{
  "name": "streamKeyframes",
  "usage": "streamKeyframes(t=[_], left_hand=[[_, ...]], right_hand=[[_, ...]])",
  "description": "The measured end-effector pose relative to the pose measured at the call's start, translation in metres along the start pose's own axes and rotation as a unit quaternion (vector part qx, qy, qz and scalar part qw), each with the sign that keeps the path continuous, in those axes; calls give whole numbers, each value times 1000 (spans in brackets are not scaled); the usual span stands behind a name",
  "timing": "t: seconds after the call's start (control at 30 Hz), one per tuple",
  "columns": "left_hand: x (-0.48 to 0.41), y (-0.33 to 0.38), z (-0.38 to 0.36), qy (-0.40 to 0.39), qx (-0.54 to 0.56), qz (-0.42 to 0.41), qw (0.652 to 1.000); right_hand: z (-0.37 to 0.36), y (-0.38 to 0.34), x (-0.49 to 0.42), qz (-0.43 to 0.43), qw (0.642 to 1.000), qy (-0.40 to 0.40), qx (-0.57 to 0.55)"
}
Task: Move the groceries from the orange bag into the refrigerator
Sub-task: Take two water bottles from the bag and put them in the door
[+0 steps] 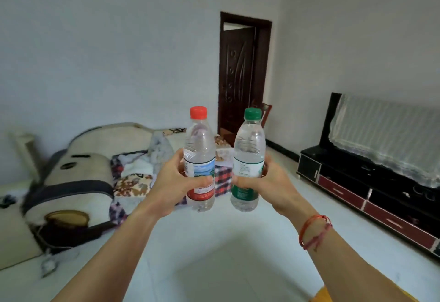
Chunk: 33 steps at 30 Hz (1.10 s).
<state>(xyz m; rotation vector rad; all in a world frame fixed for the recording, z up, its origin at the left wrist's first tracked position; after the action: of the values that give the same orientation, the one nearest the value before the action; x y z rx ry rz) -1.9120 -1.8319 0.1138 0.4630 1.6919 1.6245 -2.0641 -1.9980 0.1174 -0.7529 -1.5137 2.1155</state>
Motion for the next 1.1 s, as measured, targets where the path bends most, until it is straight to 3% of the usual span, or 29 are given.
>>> streamKeyframes(t=[0.23, 0.5, 0.7, 0.9, 1.1], left_hand=[[43, 4, 55, 138, -27, 4, 990], [126, 12, 83, 316, -44, 11, 948], [205, 31, 102, 426, -69, 20, 902], [297, 50, 132, 543, -102, 30, 833], [360, 63, 157, 600, -121, 29, 790]], right_hand=[[-77, -5, -41, 41, 986, -157, -30], [-148, -21, -32, 93, 939, -325, -63], [-214, -42, 6, 130, 881, -441, -109], [-291, -70, 65, 150, 819, -542, -112], [-344, -91, 117, 159, 786, -585, -120]])
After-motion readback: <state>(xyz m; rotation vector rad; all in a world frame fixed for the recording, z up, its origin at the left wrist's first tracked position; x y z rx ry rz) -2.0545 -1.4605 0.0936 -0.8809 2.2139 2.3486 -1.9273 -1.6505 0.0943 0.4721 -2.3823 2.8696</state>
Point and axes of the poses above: each hand's wrist, its own x-axis away from the middle knuckle, its own z-axis out of the back of the hand, y = z × x, the point moved 1 cm from there along -x, towards the middle knuckle, and after that the axes turned 2 degrees about x, right-handed, at the moved point
